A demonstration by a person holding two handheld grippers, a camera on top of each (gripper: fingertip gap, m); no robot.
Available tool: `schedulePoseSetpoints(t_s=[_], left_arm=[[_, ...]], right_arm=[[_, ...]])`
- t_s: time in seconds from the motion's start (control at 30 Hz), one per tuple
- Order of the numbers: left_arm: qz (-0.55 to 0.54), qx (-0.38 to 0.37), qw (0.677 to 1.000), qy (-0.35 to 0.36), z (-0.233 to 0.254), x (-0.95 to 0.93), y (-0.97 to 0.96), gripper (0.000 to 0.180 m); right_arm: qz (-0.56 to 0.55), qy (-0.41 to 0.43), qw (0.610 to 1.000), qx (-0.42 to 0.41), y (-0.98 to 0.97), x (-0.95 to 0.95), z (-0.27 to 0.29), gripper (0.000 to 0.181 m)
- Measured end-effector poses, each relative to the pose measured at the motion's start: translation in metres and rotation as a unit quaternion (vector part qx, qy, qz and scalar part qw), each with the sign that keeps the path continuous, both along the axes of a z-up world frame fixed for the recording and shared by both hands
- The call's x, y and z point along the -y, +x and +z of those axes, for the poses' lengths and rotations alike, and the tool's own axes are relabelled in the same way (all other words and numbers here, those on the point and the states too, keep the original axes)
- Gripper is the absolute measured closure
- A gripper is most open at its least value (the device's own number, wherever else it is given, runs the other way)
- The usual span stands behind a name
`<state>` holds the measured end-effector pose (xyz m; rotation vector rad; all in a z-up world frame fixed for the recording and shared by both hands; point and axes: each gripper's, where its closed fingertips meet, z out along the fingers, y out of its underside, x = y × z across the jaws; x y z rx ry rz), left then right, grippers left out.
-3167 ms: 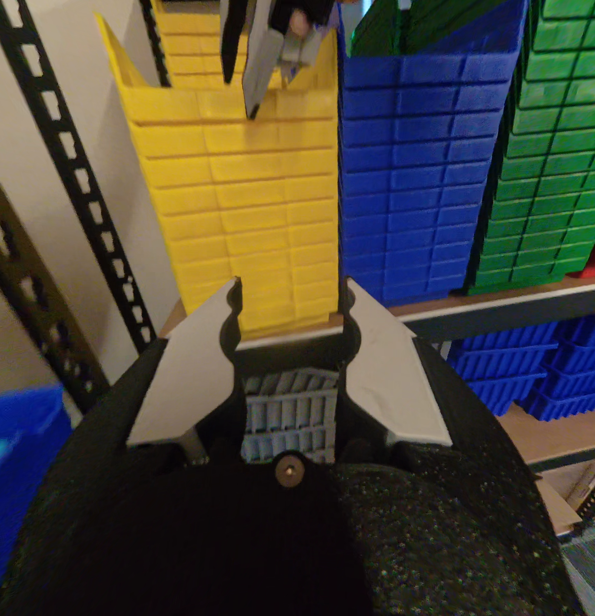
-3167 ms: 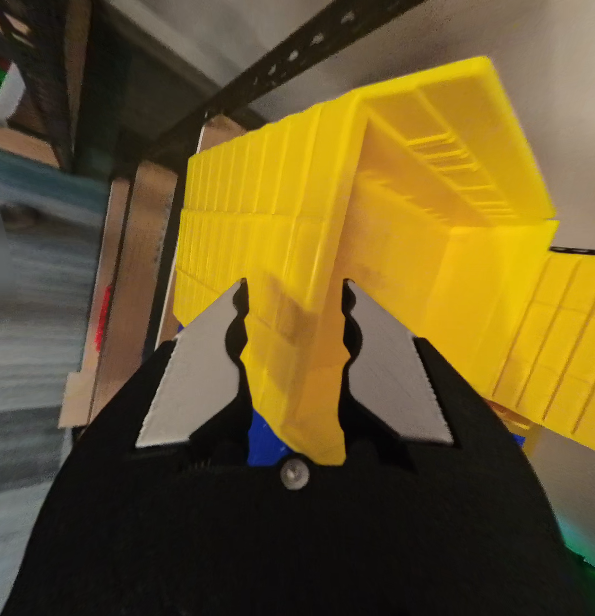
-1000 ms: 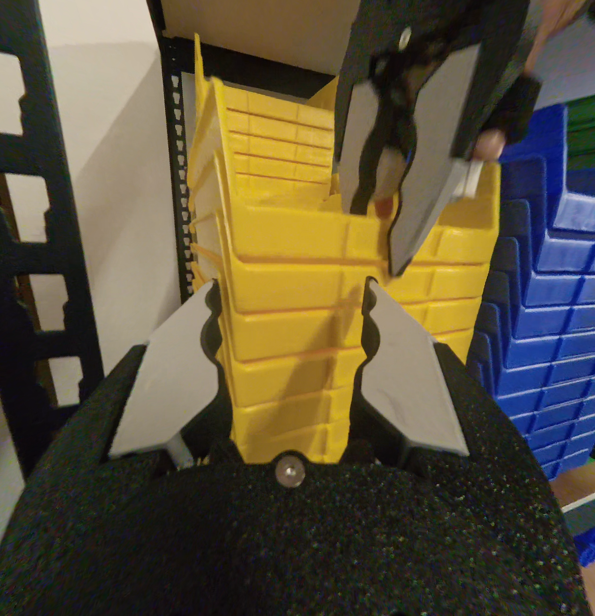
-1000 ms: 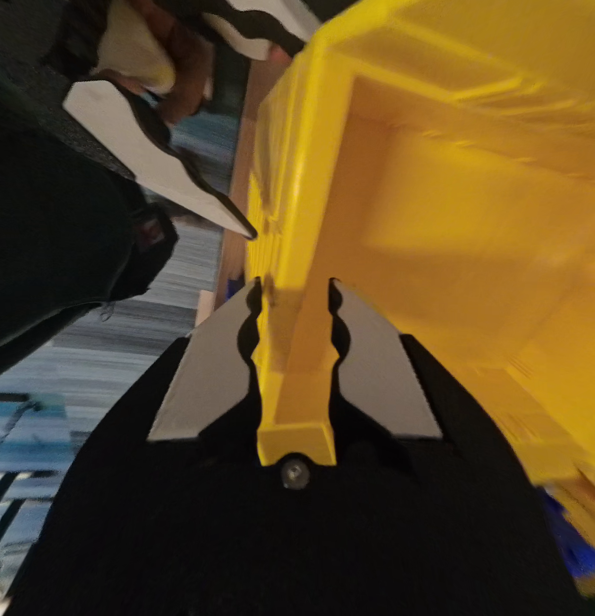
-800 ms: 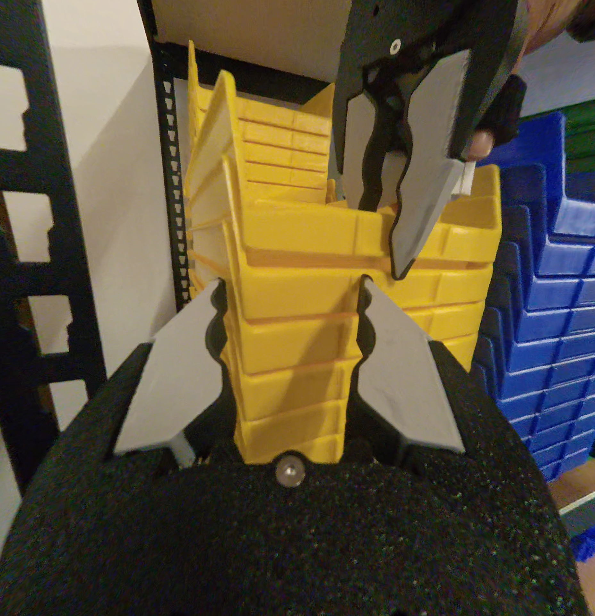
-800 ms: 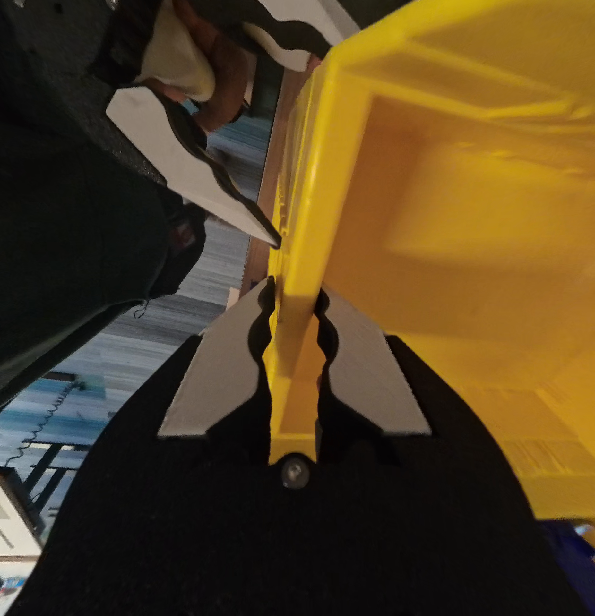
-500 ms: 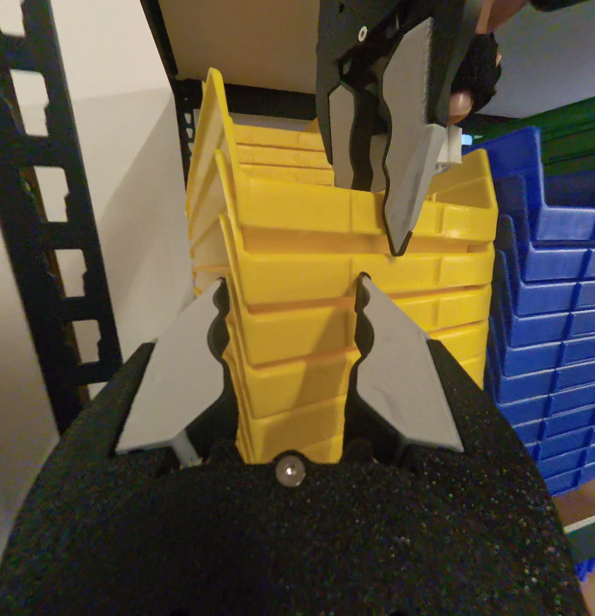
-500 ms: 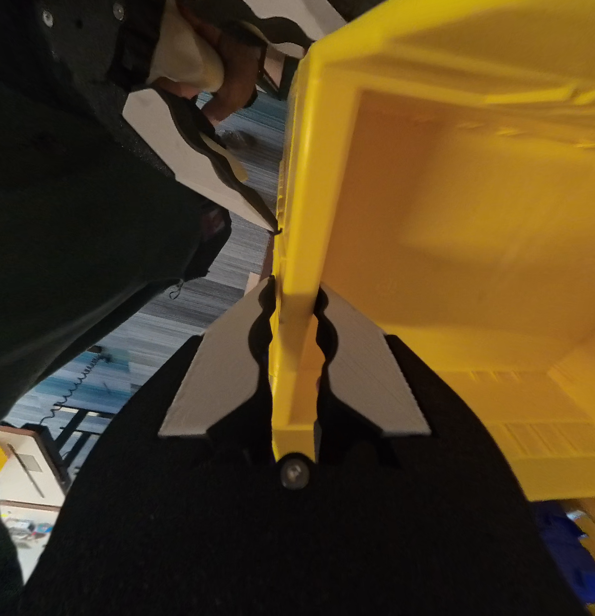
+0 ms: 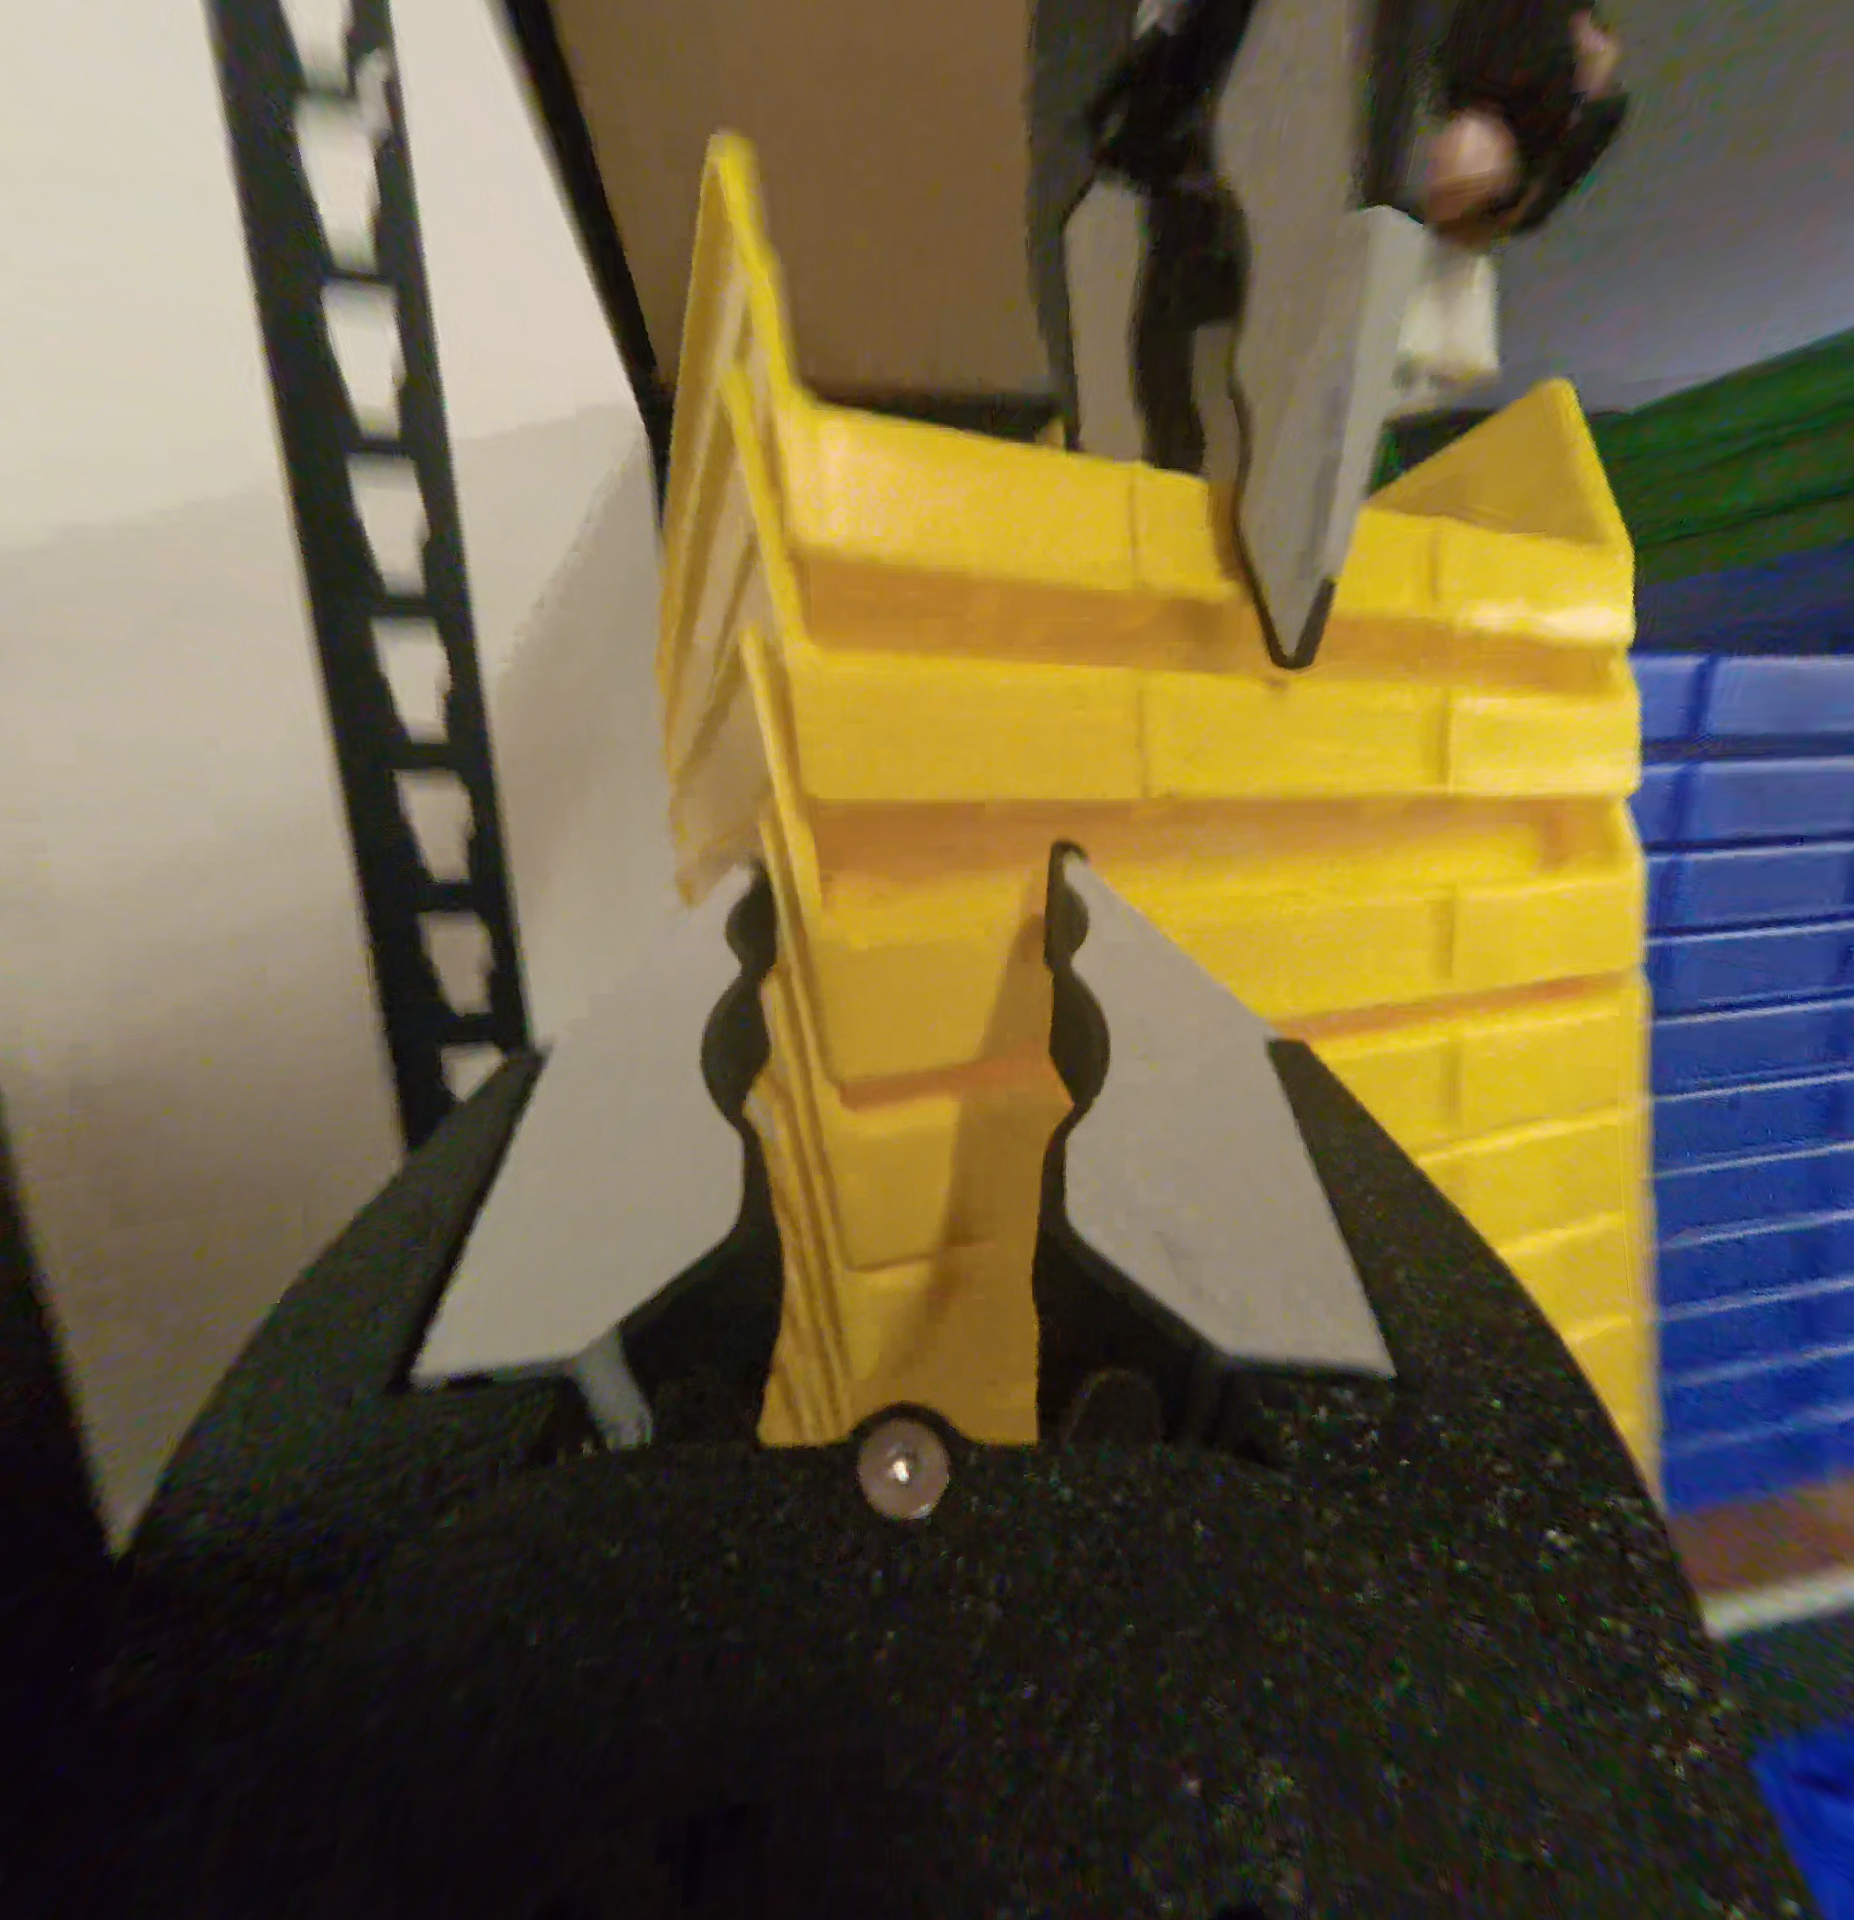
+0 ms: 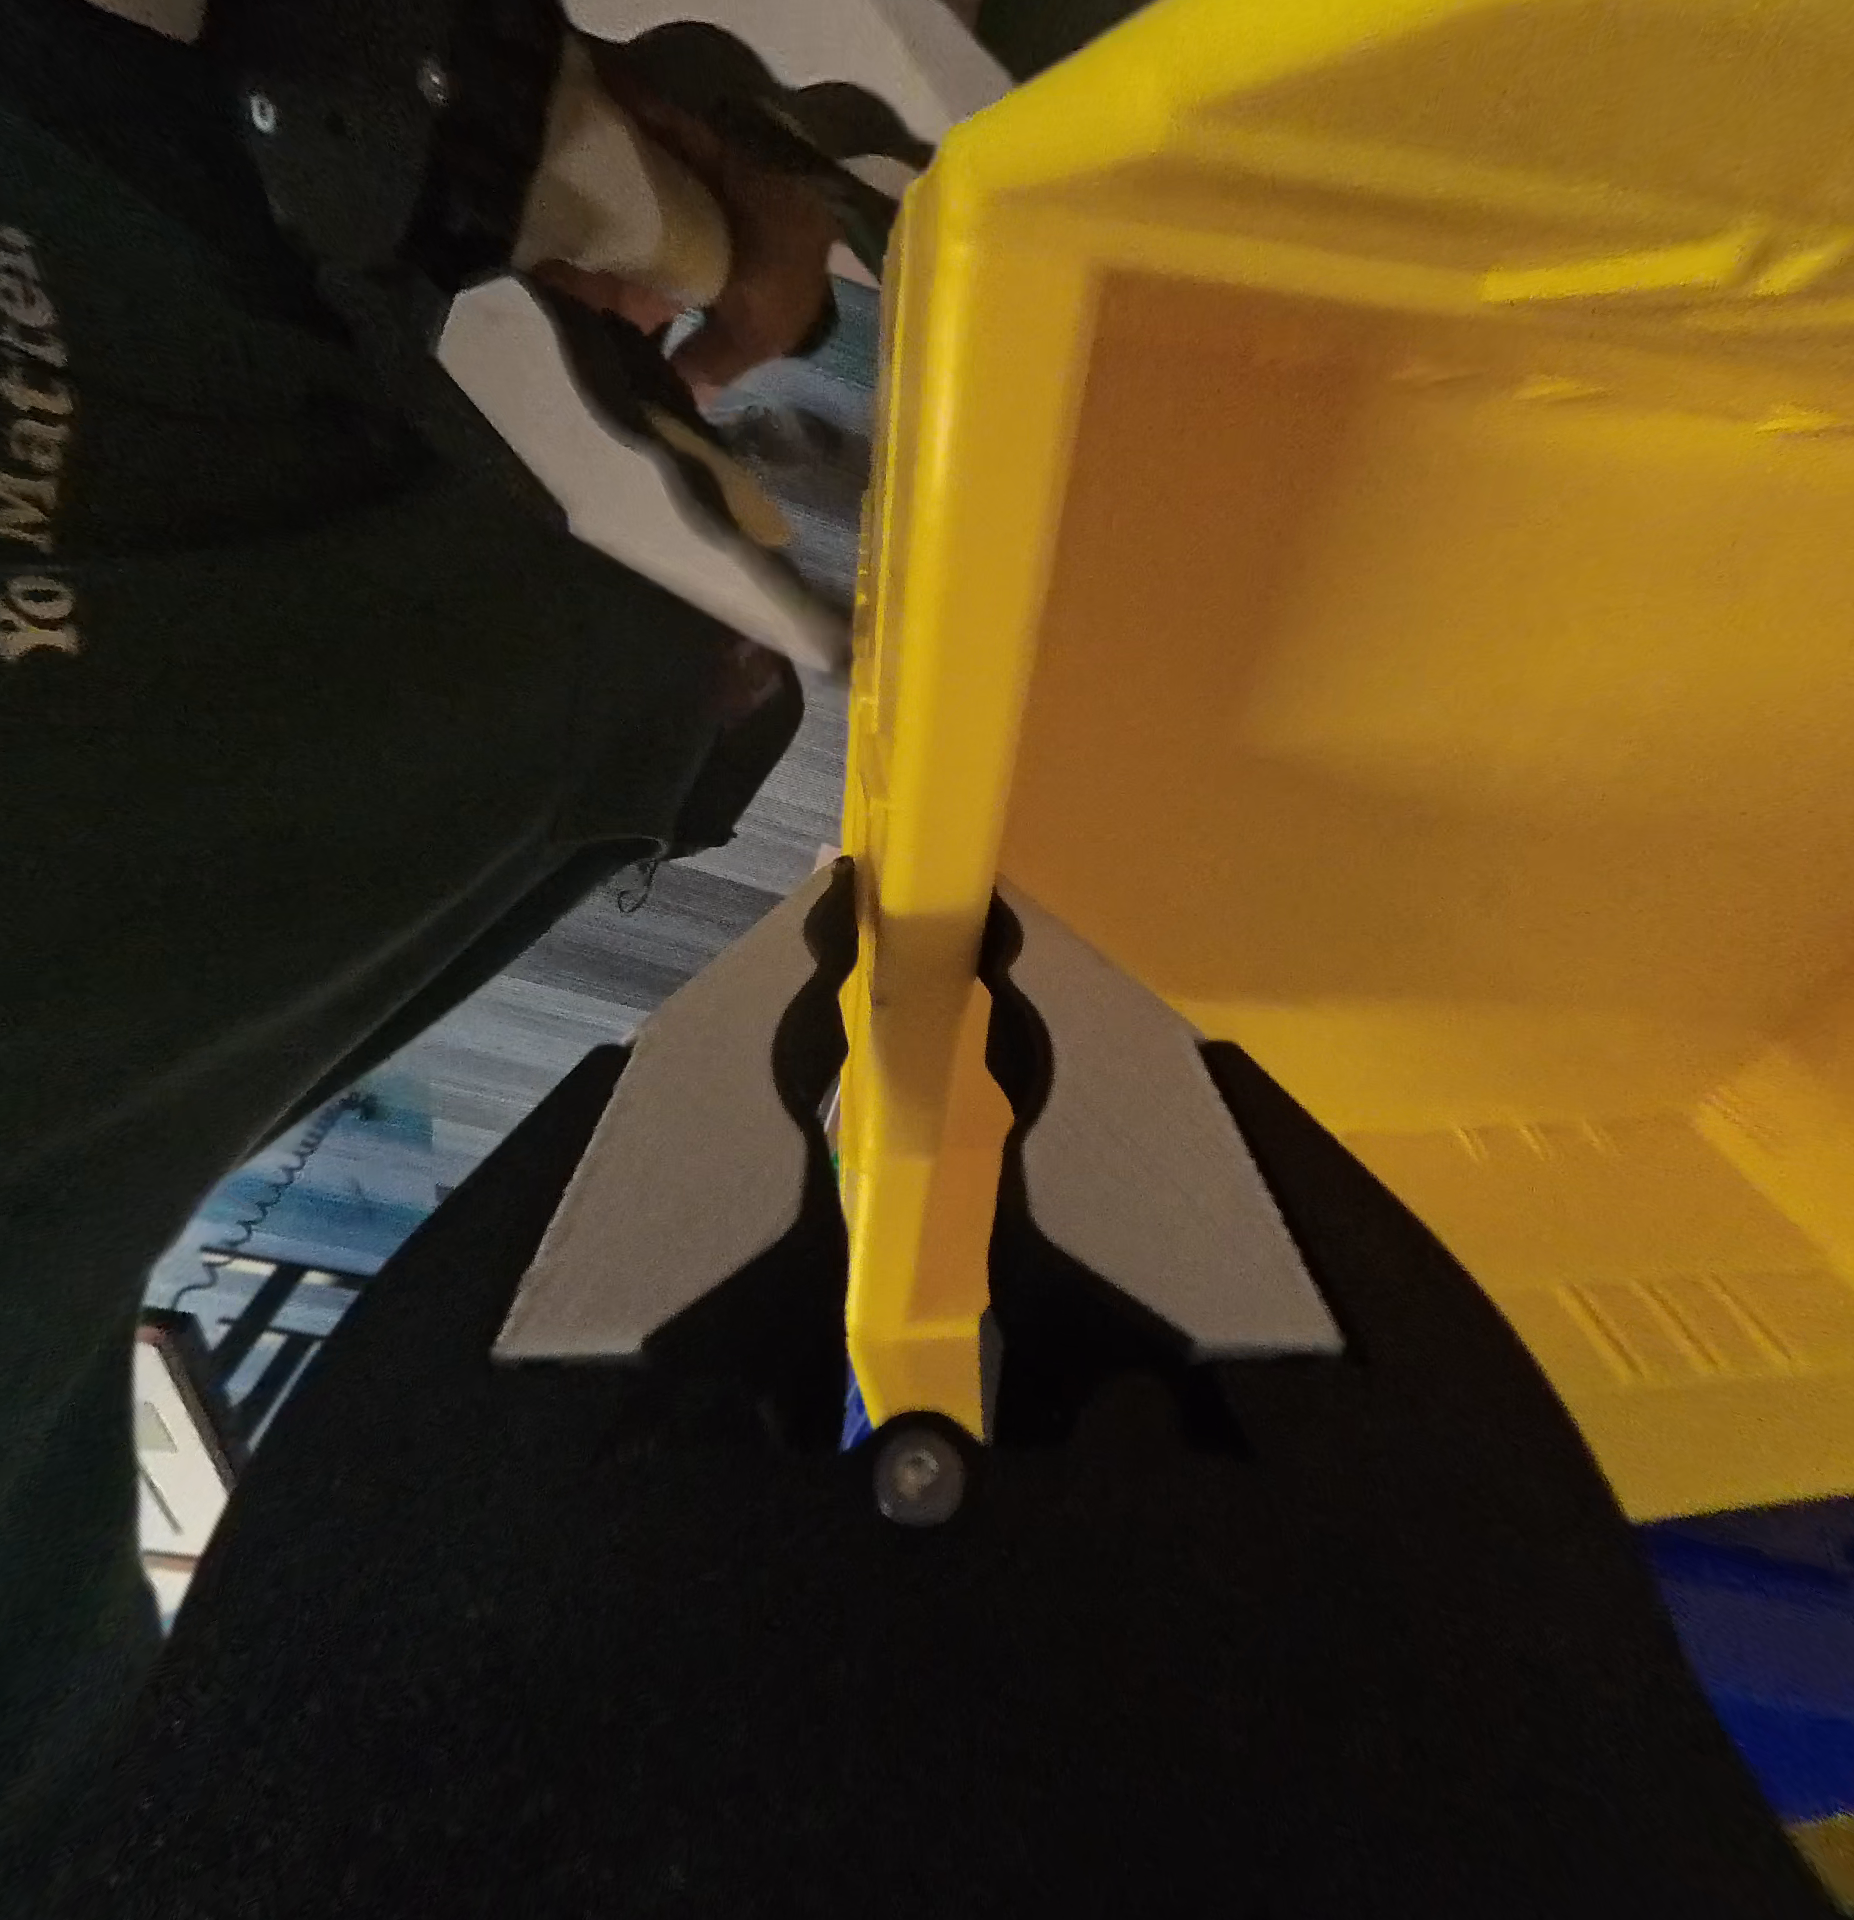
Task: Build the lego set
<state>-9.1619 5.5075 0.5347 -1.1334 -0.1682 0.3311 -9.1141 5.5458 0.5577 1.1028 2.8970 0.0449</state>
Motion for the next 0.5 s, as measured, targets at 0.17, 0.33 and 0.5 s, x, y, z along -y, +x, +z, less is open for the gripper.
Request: schedulePoseSetpoints(t_s=[0.17, 0.33, 0.5], left_arm=[[0.004, 0.011, 1.000, -0.001, -0.013, 0.010, 0.004, 0.135], [0.030, -0.004, 0.998, -0.049, -0.018, 0.011, 0.001, 0.133], [0.003, -0.002, 0.998, -0.066, -0.019, 0.016, 0.014, 0.113]], right_arm=[[0.025, 0.046, 0.998, -0.037, 0.020, 0.026, 0.016, 0.161], [-0.027, 0.034, 0.994, -0.096, 0.010, 0.022, 0.067, 0.160], [-0.004, -0.022, 0.993, -0.113, 0.034, 0.055, 0.068, 0.158]])
